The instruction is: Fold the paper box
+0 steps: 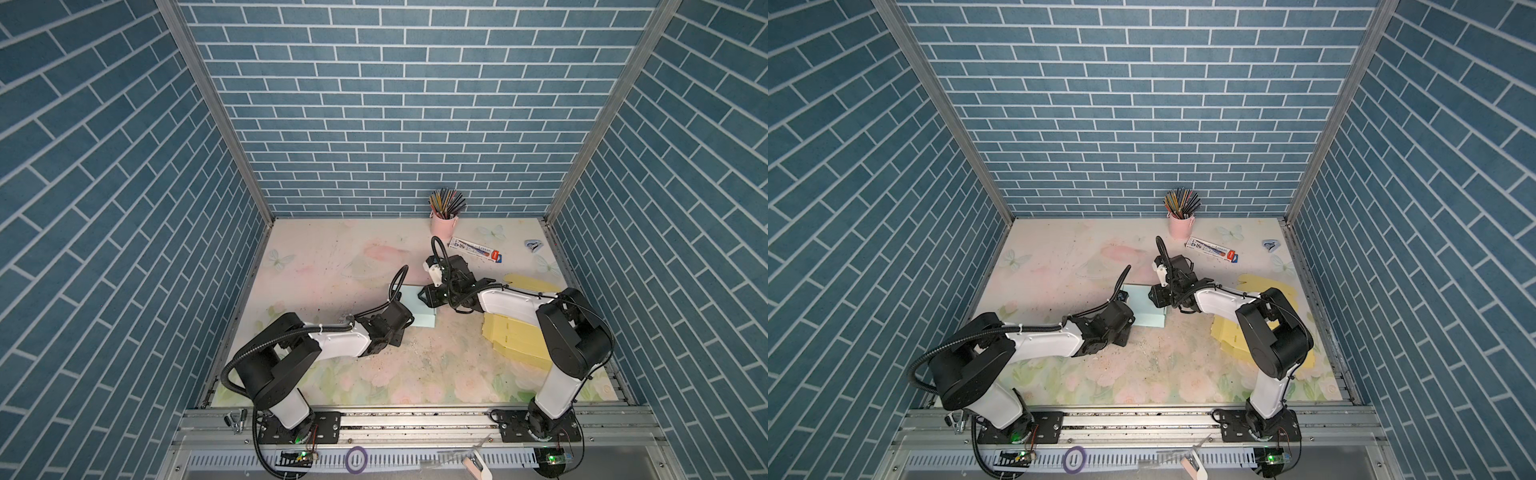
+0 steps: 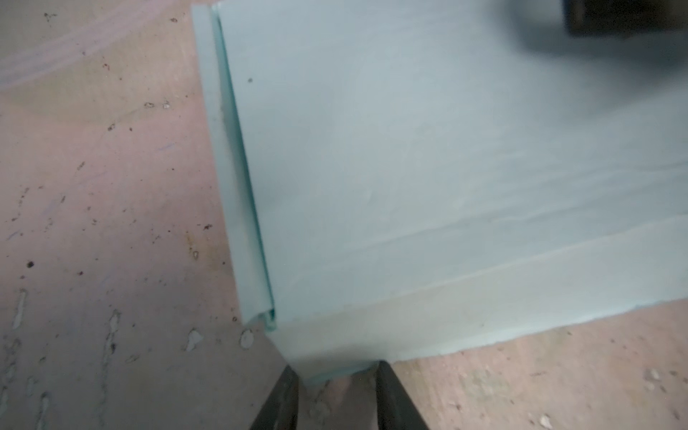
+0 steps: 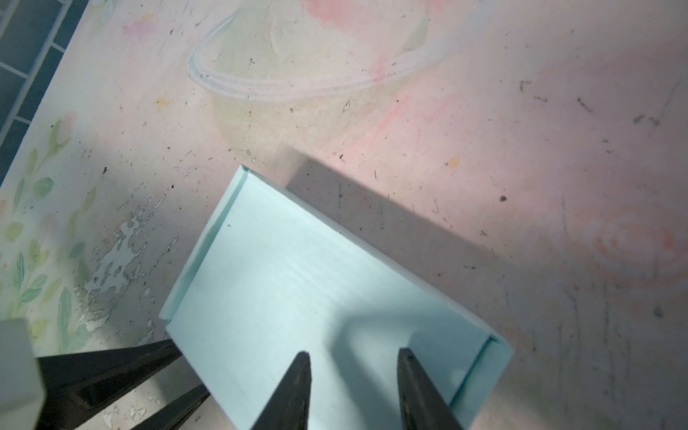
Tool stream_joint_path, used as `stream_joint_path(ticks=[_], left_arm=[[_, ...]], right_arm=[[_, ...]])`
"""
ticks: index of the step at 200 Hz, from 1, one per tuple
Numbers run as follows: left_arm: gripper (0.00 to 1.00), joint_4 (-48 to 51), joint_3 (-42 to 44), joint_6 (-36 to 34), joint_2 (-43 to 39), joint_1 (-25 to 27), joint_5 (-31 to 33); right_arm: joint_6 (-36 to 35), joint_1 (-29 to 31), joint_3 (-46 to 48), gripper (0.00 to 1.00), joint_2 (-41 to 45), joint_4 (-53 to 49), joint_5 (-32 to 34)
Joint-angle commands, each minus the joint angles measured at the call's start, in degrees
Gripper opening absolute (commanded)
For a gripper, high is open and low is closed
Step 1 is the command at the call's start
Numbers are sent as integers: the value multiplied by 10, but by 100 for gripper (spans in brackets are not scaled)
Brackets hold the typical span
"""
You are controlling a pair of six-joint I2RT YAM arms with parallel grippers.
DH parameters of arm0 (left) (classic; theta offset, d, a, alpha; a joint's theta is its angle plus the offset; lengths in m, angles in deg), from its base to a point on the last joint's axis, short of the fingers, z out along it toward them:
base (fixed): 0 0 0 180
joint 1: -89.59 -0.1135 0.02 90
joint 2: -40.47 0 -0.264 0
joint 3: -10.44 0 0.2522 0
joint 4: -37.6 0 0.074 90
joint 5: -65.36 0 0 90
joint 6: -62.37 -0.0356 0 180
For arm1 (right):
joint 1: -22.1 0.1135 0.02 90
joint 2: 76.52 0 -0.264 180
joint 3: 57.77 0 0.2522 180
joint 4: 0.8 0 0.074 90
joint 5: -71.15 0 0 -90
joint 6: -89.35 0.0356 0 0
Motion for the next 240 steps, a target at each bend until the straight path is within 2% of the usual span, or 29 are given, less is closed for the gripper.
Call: stream_joint_path(ticks=[1,30,69,88,112,137,174,208,240], left_arm=[[37,17,-12,14,9,-3,29],[40,7,6,24,-34,1,10],[50,13,58,38,-131,9,-40],[51,17,73,44,-175,13,-71],[48,28,65,50,-204,45,-81],[44,-20,48,70,-177,79,-89],[34,-92,17,90,-94,119,-39],[29,-142,-14,96,-23,130,-23],[27,-143,-36,90,14,130,-16]], right_arm=[[15,6,22,39,-24,-70,-6],[17,9,22,39,-3,-78,-2],[30,13,24,43,58,-95,11],[31,14,13,44,92,-111,26],[12,14,-21,45,104,-141,39],[-25,5,-93,44,50,-184,40],[-60,-12,-189,44,-49,-222,15],[-57,-21,-216,43,-89,-206,10],[-53,-25,-238,42,-120,-197,9]])
